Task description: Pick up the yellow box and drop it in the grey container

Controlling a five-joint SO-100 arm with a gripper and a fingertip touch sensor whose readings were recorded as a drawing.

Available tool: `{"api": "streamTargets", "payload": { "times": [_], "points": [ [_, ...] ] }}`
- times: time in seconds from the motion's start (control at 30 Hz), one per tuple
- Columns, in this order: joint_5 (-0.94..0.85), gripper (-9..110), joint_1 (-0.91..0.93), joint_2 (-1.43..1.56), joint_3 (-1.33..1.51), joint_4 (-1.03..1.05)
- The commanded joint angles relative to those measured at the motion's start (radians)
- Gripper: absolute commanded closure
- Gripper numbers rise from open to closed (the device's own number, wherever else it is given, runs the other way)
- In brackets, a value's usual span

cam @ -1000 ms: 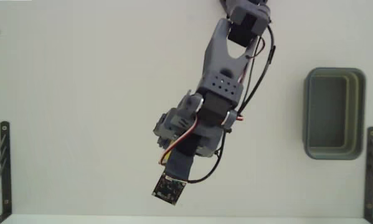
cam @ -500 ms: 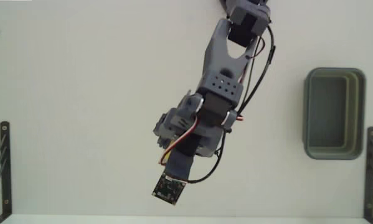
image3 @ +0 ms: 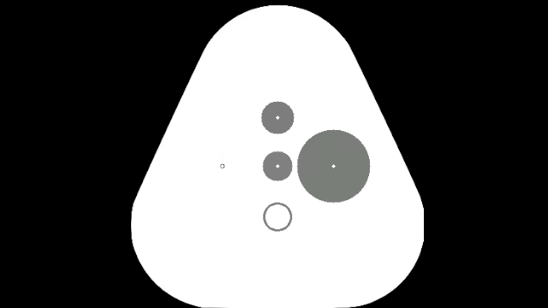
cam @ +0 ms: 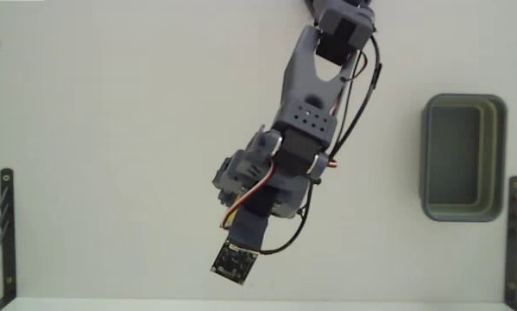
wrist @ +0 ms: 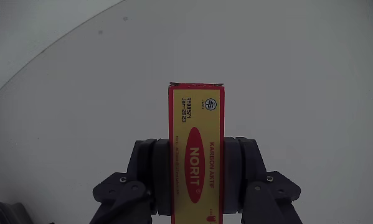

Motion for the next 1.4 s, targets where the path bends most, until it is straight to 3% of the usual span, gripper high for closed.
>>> {"api": "streamTargets", "payload": {
  "times": [0.0,0.7,1.37],
  "points": [
    [0.005,62,0.011,0.04,-0.047,0.006],
    [0.005,62,-0.01,0.048,-0.034,0.001],
    [0.005,62,-0.231,0.127,0.101,-0.056]
  ]
}}
